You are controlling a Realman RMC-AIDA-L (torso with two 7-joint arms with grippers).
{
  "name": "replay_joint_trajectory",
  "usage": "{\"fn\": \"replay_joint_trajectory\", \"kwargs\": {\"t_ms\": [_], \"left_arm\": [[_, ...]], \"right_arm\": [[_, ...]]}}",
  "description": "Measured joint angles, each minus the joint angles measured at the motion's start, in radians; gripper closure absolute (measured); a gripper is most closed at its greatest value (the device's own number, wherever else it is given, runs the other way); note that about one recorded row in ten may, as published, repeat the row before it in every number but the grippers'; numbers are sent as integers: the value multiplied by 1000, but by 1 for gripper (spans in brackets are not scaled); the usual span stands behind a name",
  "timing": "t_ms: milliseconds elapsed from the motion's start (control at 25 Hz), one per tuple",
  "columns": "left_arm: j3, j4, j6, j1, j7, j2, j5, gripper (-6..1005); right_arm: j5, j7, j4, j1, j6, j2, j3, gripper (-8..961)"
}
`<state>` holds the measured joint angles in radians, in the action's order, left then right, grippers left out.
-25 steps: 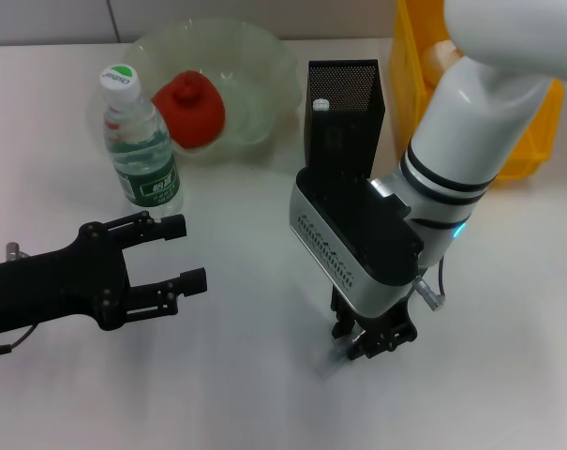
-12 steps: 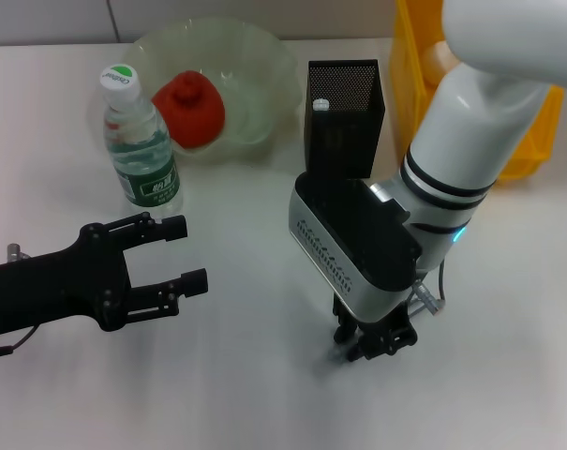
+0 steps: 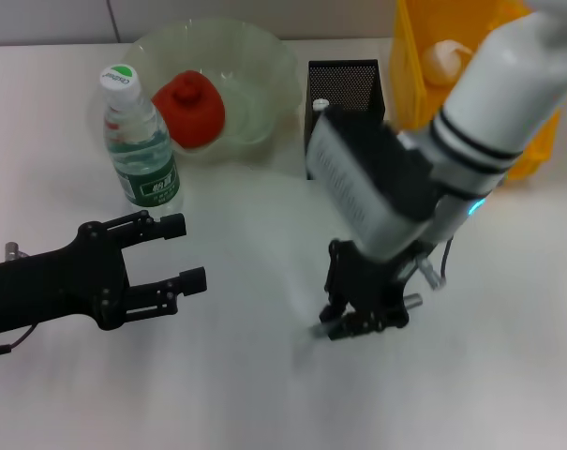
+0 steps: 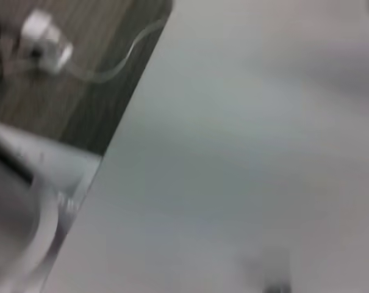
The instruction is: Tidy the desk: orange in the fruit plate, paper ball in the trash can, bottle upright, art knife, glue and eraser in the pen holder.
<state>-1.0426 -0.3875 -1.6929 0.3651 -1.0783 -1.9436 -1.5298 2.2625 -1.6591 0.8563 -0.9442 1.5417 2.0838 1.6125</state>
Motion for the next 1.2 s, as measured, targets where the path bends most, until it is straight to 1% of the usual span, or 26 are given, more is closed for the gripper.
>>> {"fn": "replay_joint_trajectory", "kwargs": {"t_ms": [40,80,280,360,400,440,480,520,600,640,680,720,760,800,880,920,1000,1080,1200], "left_arm": [[0,0,-1,0,0,0,1,216],[1,-1,-1,0,1,0,1,216],[10,-2,-3,0,4,1,5,216],[16,-2,-4,0,8,0,6,216],[30,0,-12,0,20,-5,6,216],[38,1,-18,0,30,-9,6,216],[42,3,-22,0,36,-12,6,216],[42,3,-22,0,36,-12,6,216],[42,3,-22,0,36,-12,6,216],[56,3,-31,0,54,-26,6,216],[56,3,-31,0,54,-26,6,216],[62,5,-33,1,63,-33,6,216],[65,7,-33,2,66,-37,6,216],[65,7,-33,2,66,-37,6,216],[70,8,-34,2,69,-47,7,216],[76,8,-34,1,74,-51,7,216],[76,8,-34,1,74,-51,7,216],[80,9,-35,1,80,-61,7,216],[80,10,-36,3,80,-64,7,216]], "right_arm": [[0,17,-4,14,16,-1,-96,807],[0,17,-4,14,16,-1,-96,807],[-20,58,-17,63,41,-4,-340,809],[-64,74,-31,87,42,-4,-405,809],[-93,87,-40,101,41,-4,-432,810],[-148,121,-63,131,33,-5,-484,810],[-180,144,-79,146,30,-5,-507,810],[-180,144,-79,146,30,-5,-507,811],[-249,200,-123,169,30,-5,-545,811],[-279,225,-148,177,30,-5,-560,811],[-316,262,-178,184,29,-5,-577,812],[-351,298,-213,192,29,-5,-597,812],[-416,371,-279,203,28,-5,-636,812],[-416,371,-279,203,28,-5,-636,812],[-469,440,-340,214,28,-5,-671,813],[-490,463,-365,217,27,-5,-680,813],[-513,488,-393,222,26,-5,-685,813],[-528,493,-407,226,21,-4,-686,813],[-593,477,-449,228,-4,-3,-687,814]]}}
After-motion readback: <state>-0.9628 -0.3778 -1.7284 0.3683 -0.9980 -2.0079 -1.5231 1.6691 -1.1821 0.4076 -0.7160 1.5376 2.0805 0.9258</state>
